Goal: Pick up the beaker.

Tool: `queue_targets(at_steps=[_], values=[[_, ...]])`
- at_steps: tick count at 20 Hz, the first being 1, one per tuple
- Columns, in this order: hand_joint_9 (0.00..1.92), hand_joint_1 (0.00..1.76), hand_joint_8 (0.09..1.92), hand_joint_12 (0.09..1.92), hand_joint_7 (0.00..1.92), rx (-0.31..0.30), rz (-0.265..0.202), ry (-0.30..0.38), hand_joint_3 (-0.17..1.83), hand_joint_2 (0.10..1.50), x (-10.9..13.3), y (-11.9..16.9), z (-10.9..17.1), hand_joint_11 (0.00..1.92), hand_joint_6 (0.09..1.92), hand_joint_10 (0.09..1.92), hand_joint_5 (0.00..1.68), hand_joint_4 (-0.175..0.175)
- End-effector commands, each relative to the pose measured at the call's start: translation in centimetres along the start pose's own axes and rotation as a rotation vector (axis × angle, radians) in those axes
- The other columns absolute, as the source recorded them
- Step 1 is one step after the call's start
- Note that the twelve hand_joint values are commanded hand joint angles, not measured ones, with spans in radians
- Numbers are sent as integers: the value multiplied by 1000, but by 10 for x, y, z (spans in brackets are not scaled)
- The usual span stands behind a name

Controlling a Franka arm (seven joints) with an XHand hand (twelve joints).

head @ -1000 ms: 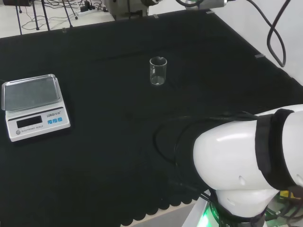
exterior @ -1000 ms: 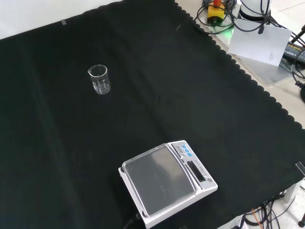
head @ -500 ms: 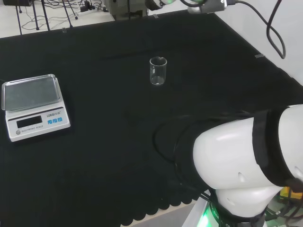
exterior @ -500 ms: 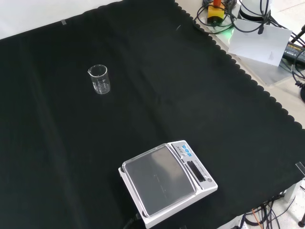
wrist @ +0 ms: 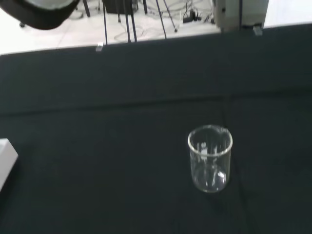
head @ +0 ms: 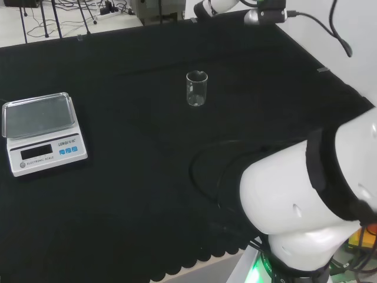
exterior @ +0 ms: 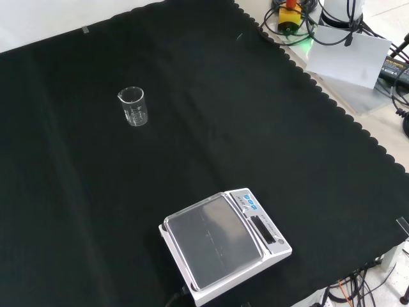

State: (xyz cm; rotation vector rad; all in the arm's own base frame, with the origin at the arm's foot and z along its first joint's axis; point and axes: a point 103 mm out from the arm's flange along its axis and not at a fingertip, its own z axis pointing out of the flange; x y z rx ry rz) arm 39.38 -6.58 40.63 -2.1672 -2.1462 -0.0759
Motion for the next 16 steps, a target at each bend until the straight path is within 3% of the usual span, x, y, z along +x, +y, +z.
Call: queue_targets(at_steps=[1, 9, 16], values=[[77, 713, 610, 1160, 0, 86, -24, 82, 132, 772, -66, 103, 126, 0, 87, 866, 0, 22], [67, 721, 592, 1135, 0, 161, -56, 104, 134, 774, -60, 141, 179, 0, 87, 870, 0, 23], [62, 724, 582, 1105, 0, 177, -94, 128, 136, 773, -53, 177, 209, 0, 87, 874, 0, 26]])
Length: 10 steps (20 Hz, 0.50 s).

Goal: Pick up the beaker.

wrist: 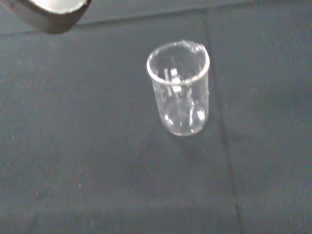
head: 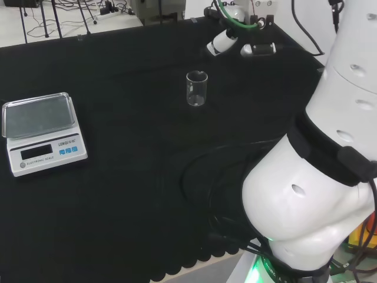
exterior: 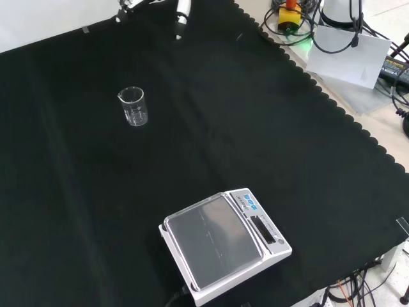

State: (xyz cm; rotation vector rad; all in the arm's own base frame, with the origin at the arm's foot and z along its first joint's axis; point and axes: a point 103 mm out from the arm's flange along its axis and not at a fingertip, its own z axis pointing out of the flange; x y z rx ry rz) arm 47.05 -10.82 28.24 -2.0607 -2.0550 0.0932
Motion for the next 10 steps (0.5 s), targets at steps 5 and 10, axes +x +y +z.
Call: queue_targets(at_steps=[5, 10], values=[[61, 724, 581, 1098, 0, 45, -125, 98, 137, 774, 1, 133, 101, 0, 87, 874, 0, 29], [58, 723, 580, 1091, 0, 84, -115, 100, 138, 774, -10, 149, 123, 0, 87, 873, 0, 30]])
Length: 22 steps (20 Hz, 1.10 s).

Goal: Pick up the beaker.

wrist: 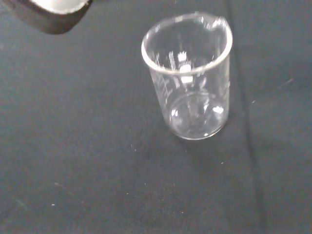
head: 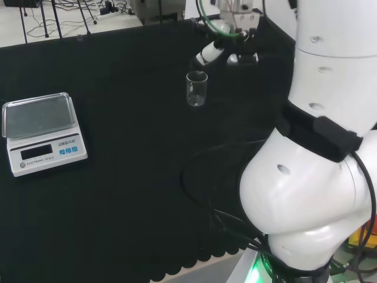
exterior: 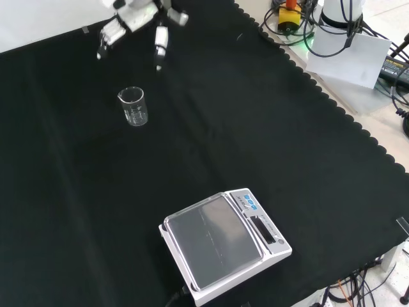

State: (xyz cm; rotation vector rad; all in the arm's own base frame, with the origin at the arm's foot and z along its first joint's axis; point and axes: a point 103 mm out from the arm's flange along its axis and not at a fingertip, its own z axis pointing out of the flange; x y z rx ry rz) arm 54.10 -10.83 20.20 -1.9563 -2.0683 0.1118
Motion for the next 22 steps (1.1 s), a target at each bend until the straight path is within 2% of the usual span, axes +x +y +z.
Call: queue_targets(at_steps=[1, 6, 16, 22], values=[[58, 722, 580, 1090, 0, 32, -56, 69, 138, 774, -10, 69, 59, 0, 87, 873, 0, 30], [56, 721, 579, 1083, 0, 47, -48, 79, 138, 775, -19, 78, 67, 0, 87, 873, 0, 31], [53, 720, 577, 1071, 0, 110, -32, 77, 140, 775, -26, 78, 98, 0, 87, 872, 0, 33], [63, 739, 609, 1086, 5, 105, -32, 81, 148, 784, -24, 78, 106, 0, 87, 876, 0, 33]])
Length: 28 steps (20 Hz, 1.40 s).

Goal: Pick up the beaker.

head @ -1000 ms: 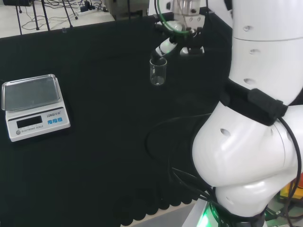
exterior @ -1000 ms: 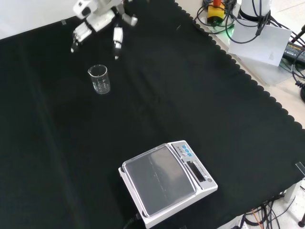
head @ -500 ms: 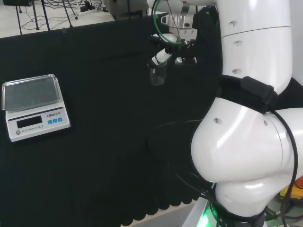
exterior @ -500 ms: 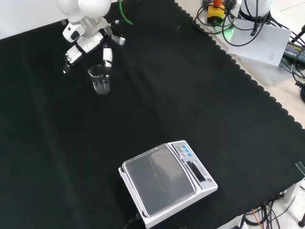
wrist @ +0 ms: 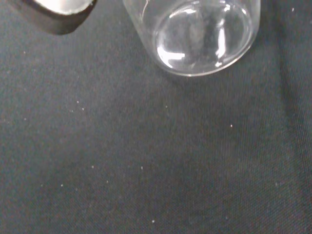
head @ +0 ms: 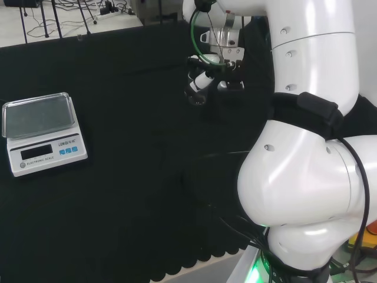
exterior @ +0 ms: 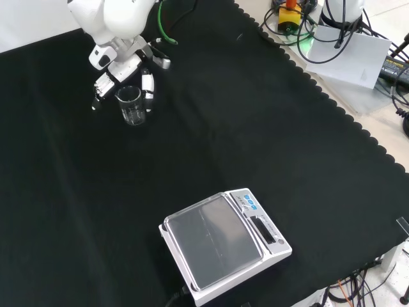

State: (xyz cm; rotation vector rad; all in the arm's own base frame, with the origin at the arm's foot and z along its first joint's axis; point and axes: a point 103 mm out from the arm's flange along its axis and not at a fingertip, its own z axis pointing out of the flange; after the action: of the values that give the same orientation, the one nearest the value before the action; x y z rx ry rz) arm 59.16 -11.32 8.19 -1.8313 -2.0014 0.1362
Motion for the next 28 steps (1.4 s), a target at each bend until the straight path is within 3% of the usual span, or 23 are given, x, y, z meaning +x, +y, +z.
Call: queue_targets(at_steps=[1, 4, 7, 10, 11, 12, 14, 16, 18, 20, 28], values=[[85, 761, 634, 1141, 13, -4, 3, 5, 157, 789, 1, 0, 6, 0, 87, 880, 9, 32], [264, 860, 768, 1408, 105, -3, 7, 18, 283, 788, 0, 2, 10, 80, 87, 876, 123, 29], [509, 982, 879, 1378, 254, -13, 3, 25, 560, 724, 0, 4, 12, 399, 115, 852, 309, 17], [710, 1073, 1028, 1258, 415, -28, -6, 40, 695, 722, 0, 4, 13, 707, 976, 890, 331, -3], [752, 1101, 1122, 1216, 453, -26, -8, 45, 718, 732, 0, 5, 13, 799, 1175, 961, 358, -19], [779, 1130, 1232, 1170, 479, -29, -10, 49, 733, 746, 0, 5, 13, 885, 1309, 1049, 396, -43], [813, 1099, 1423, 1087, 518, -36, -15, 61, 536, 951, 0, 5, 12, 1019, 1437, 1208, 602, -132], [842, 1083, 1540, 1030, 549, -37, -21, 62, 435, 1044, 0, 5, 10, 1089, 1473, 1305, 680, -165], [853, 1104, 1558, 1013, 634, -42, -25, 70, 403, 1089, 1, 4, 6, 1107, 1524, 1357, 681, -40], [862, 1114, 1560, 1010, 668, -54, -32, 77, 395, 1103, 3, 3, -3, 1107, 1546, 1378, 674, 13], [874, 1116, 1578, 1039, 684, -147, -82, 47, 432, 1093, 18, -9, -68, 1092, 1568, 1409, 662, 29]])
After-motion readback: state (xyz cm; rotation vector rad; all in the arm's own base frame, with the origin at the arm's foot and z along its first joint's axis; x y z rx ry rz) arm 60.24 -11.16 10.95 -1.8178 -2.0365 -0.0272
